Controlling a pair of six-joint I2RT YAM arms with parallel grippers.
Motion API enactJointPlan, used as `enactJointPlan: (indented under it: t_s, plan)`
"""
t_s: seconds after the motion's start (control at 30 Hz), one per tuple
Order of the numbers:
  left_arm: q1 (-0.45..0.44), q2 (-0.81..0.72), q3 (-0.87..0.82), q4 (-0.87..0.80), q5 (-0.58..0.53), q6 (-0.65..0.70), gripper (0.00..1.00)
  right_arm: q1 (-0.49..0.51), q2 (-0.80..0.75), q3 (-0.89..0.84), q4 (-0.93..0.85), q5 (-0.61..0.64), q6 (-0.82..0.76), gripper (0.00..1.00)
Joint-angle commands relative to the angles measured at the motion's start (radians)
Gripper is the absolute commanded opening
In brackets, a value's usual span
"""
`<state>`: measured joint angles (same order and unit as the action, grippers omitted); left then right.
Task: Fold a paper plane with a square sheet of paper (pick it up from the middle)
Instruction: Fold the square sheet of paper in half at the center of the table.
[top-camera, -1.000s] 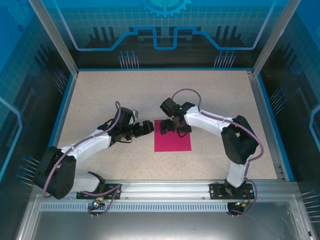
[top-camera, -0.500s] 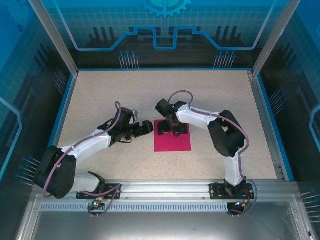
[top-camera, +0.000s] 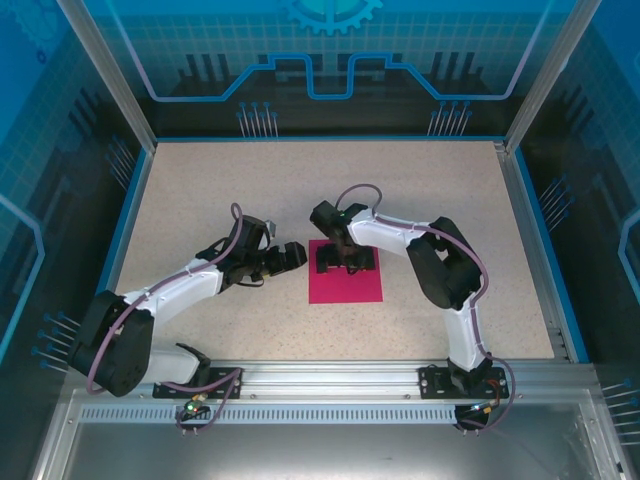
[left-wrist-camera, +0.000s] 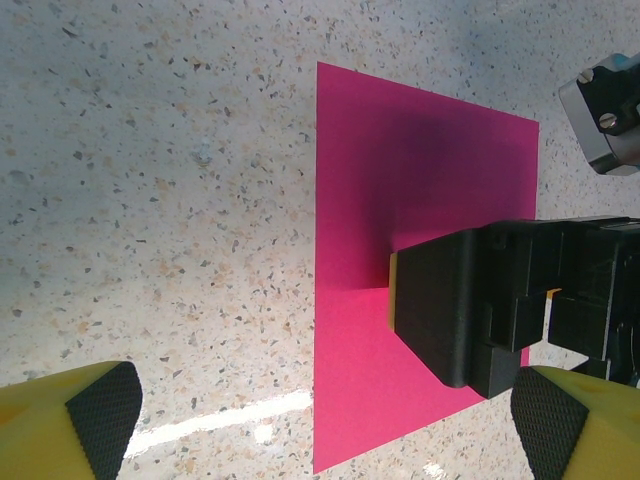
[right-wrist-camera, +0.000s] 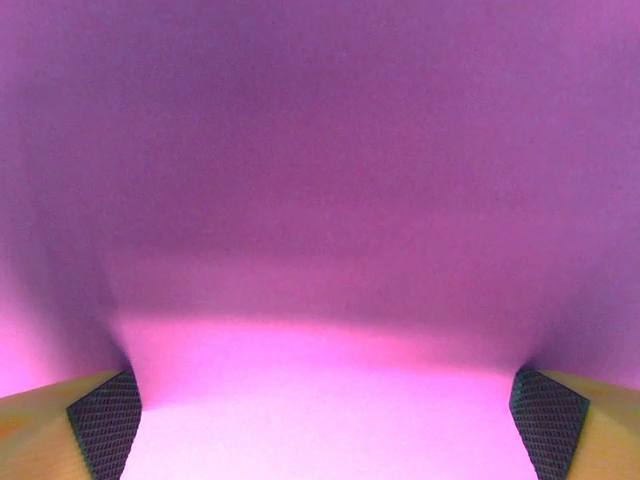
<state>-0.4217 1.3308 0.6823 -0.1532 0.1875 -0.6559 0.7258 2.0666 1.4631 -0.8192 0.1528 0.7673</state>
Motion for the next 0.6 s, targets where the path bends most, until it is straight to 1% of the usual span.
enactJointPlan:
  t_s: [0.0,0.2,0.37,0.47,0.57]
  plan:
    - [0.003,0.012,0.029,-0.027,-0.001,0.001,0.99,-0.003,0.078,-0.061,-0.011,-0.017,0.013,0.99]
    - [0.004,0.015,0.03,-0.035,0.0,0.001,0.98,0.005,0.096,-0.06,-0.008,-0.012,0.008,0.94]
    - [0.003,0.009,0.023,-0.034,0.002,-0.004,0.98,0.002,0.105,-0.068,0.018,-0.044,0.009,0.92]
    - [0.003,0.001,0.019,-0.037,0.0,-0.003,0.98,-0.003,0.102,-0.073,0.026,-0.052,0.004,0.88]
    - [0.003,-0.002,0.02,-0.042,0.0,-0.001,0.98,-0.006,0.099,-0.073,0.025,-0.052,0.001,0.88]
